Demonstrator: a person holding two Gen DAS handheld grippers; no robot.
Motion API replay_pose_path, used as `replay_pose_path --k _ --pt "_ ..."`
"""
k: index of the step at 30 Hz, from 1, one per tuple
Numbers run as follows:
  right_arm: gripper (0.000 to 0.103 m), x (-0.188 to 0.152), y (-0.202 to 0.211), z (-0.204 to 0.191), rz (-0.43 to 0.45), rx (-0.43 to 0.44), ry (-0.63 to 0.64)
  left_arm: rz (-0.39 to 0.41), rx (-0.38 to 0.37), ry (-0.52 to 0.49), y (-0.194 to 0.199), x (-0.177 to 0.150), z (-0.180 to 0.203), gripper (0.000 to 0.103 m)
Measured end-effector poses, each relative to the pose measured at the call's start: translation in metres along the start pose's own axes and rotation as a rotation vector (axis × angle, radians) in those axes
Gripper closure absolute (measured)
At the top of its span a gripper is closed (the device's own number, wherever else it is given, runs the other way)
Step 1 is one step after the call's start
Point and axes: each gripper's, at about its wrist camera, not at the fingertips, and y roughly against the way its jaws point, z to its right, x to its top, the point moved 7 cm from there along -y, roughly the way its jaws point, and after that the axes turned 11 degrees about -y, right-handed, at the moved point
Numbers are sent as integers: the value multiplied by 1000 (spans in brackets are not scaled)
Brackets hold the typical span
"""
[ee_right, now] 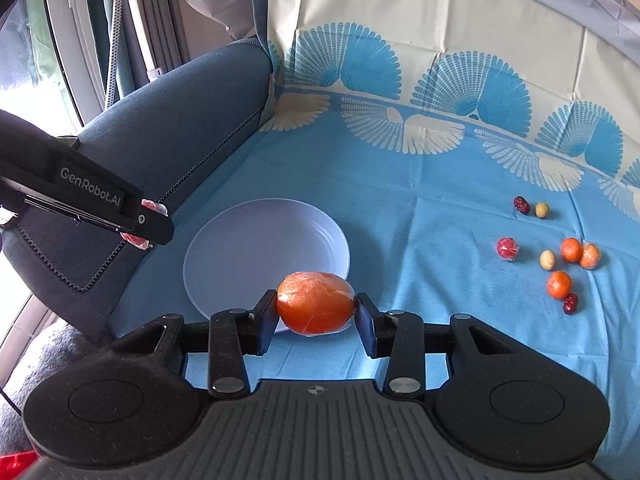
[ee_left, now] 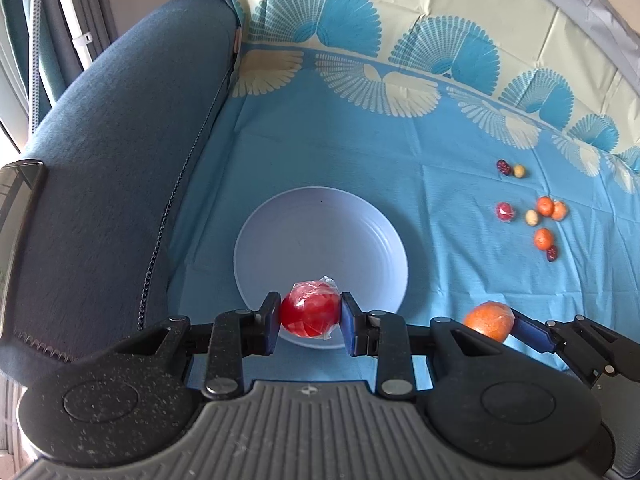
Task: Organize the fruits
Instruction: 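Carry both fruits over the plate and open both tools to drop them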
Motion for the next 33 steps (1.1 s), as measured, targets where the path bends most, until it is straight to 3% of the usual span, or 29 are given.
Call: replay_pose_path --k 14,24,25,26,28,29,30,33 --pt "60 4 -92 -8 -103 0 19 -107 41 -28 -90 16 -16 69" --pt "59 -6 -136 -4 -185 -21 46 -175 73 -71 -136 13 -18 68" --pt "59 -5 -139 -4 -185 -23 55 -175 73 -79 -137 14 -17 56" --pt "58 -3 -140 -5 -181 -26 67 -179 84 -87 -137 15 -16 28" --pt "36 1 -141 -7 -177 -23 85 -149 144 -96 -129 19 -17 1" --pt "19 5 -139 -7 -166 -30 88 -110 167 -104 -122 22 -17 1" --pt "12 8 -135 -7 -147 -41 91 -92 171 -120 -116 23 -16 1" --pt "9 9 -117 -6 -134 -51 110 -111 168 -122 -100 18 -18 0"
